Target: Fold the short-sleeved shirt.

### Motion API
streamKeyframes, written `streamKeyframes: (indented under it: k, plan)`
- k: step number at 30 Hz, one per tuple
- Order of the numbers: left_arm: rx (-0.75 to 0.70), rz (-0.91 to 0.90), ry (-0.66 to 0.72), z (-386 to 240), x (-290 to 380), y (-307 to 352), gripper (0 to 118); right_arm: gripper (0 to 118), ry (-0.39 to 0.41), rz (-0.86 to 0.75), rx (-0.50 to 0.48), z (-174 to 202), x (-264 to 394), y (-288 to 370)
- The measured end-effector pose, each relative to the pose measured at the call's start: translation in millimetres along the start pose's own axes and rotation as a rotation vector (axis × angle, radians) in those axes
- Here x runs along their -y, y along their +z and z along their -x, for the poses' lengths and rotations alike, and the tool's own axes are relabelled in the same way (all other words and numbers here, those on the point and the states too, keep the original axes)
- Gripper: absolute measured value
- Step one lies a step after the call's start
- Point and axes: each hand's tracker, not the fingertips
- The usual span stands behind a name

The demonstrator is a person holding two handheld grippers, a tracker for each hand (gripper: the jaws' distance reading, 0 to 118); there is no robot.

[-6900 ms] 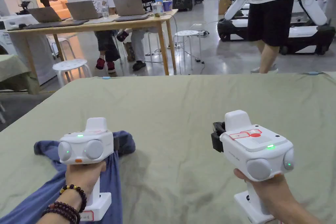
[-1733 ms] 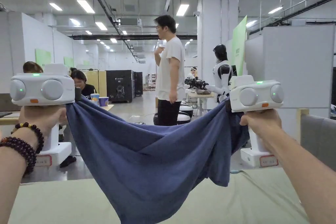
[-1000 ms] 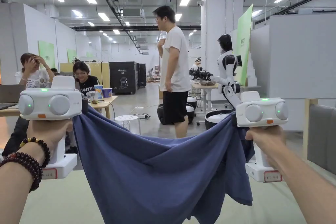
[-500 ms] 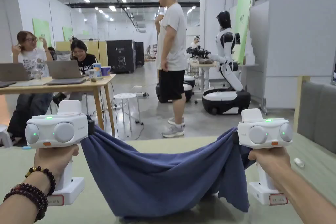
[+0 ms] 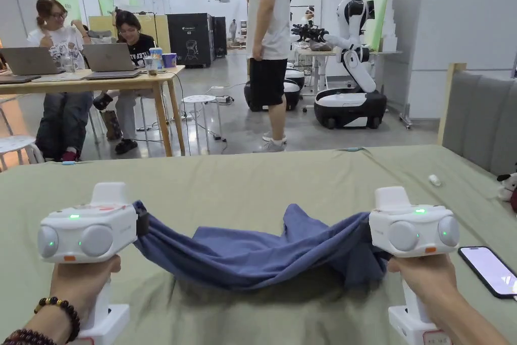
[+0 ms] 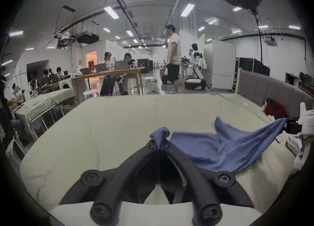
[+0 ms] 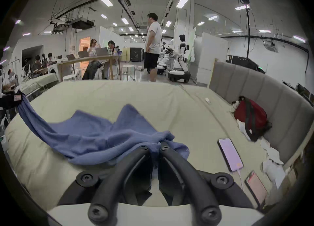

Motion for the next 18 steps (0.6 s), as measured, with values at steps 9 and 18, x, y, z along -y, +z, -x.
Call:
streamKeyframes:
  k: [9,18]
  plan:
    - [-0.006,0.173,-0.09,19.7,82.5,10.7,1,6,0.042,0.201,-0.009,11.6,63.6,4.0]
    - [0.008,0.278,-0.04,35.6,116.3,-16.8,5,7,0.047,0.322,0.015,8.3,86.5,-4.3]
